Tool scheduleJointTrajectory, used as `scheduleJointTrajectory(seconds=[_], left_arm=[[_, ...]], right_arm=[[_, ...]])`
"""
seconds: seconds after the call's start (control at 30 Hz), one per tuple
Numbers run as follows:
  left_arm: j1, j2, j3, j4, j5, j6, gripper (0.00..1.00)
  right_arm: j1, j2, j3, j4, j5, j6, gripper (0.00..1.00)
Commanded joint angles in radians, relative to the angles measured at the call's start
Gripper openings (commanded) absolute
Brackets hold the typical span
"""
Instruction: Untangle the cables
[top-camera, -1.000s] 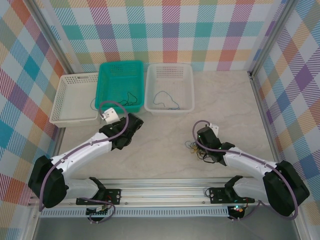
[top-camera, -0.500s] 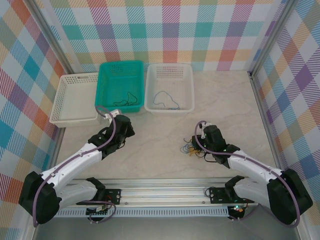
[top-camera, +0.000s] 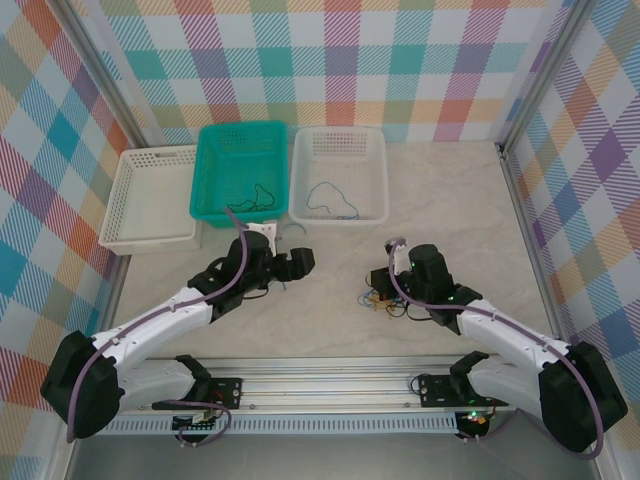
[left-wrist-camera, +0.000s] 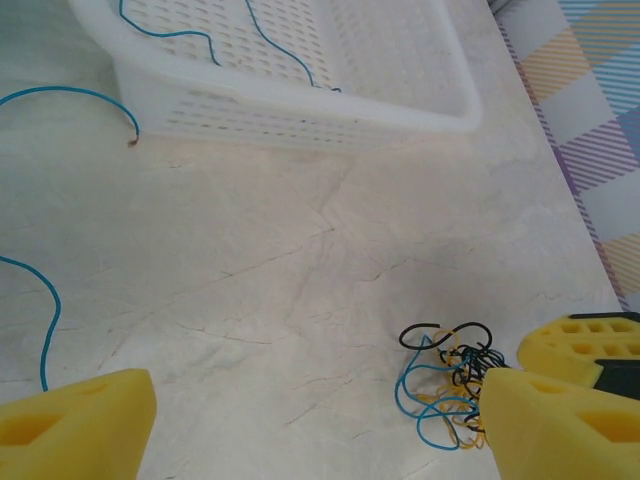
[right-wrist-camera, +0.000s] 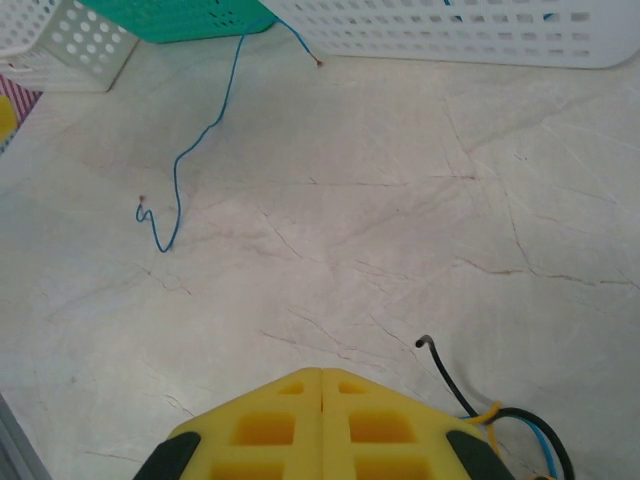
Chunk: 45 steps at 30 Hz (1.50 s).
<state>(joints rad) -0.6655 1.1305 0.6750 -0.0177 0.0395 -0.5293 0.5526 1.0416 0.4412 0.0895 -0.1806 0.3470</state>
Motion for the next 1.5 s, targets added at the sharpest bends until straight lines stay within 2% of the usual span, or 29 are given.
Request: scheduleJointTrajectory(seconds=[0.0, 0.07, 0.1, 0.17, 0.23, 0.33, 0.47, 0.57, 0.67, 0.77, 0.8, 0.93, 1.0, 1.17, 1.3, 1.47], left_arm=[[-0.003, 0.019, 0.025, -0.073, -0.118, -0.012, 0.88], [0.002, 0.057, 0.065, -0.219, -0.283, -0.069, 0.96], [0.012, 0.089, 0.084, -0.278, -0.309, -0.074, 0.96], [0.021, 0.149, 0.105, -0.307, -0.301, -0.056, 0.96], [0.021, 0.235, 0.147, -0.340, -0.307, -0.042, 0.96], [0.021, 0.390, 0.249, -0.427, -0.364, -0.015, 0.93], [0.026, 0.584, 0.379, -0.481, -0.401, 0.026, 0.85], [0.027, 0.700, 0.458, -0.503, -0.414, 0.028, 0.71], [0.027, 0.781, 0.510, -0.537, -0.430, 0.002, 0.45], [0.023, 0.787, 0.514, -0.550, -0.428, -0.026, 0.03], [0.016, 0.760, 0.499, -0.546, -0.432, -0.033, 0.00], [-0.037, 0.592, 0.492, -0.606, -0.509, -0.030, 0.00], [-0.064, 0.509, 0.515, -0.659, -0.547, -0.029, 0.00], [-0.079, 0.338, 0.607, -0.724, -0.532, -0.019, 0.00], [-0.078, 0.316, 0.739, -0.683, -0.453, 0.081, 0.00], [-0.067, 0.431, 0.954, -0.628, -0.435, 0.205, 0.00]], right_arm=[[-0.001, -0.012, 0.036, 0.033, -0.027, 0.046, 0.00], [-0.001, -0.018, 0.040, 0.024, 0.000, 0.067, 0.00], [-0.001, -0.021, 0.046, 0.011, 0.022, 0.076, 0.03], [-0.002, -0.025, 0.058, -0.024, 0.067, 0.091, 0.16], [-0.002, -0.026, 0.066, -0.060, 0.116, 0.104, 0.38], [-0.002, -0.037, 0.073, -0.106, 0.172, 0.129, 0.62], [-0.001, -0.071, 0.068, -0.145, 0.205, 0.147, 0.79], [-0.002, -0.099, 0.071, -0.180, 0.225, 0.142, 0.84], [-0.002, -0.128, 0.070, -0.208, 0.238, 0.135, 0.85], [-0.002, -0.159, 0.057, -0.226, 0.258, 0.135, 0.85], [-0.002, -0.168, 0.052, -0.229, 0.265, 0.134, 0.86], [-0.002, -0.184, 0.044, -0.241, 0.305, 0.143, 0.88], [-0.002, -0.190, 0.038, -0.240, 0.336, 0.157, 0.97], [-0.002, -0.214, 0.019, -0.218, 0.389, 0.172, 1.00], [-0.002, -0.216, 0.019, -0.224, 0.394, 0.170, 1.00], [-0.002, -0.227, 0.015, -0.233, 0.391, 0.175, 1.00]])
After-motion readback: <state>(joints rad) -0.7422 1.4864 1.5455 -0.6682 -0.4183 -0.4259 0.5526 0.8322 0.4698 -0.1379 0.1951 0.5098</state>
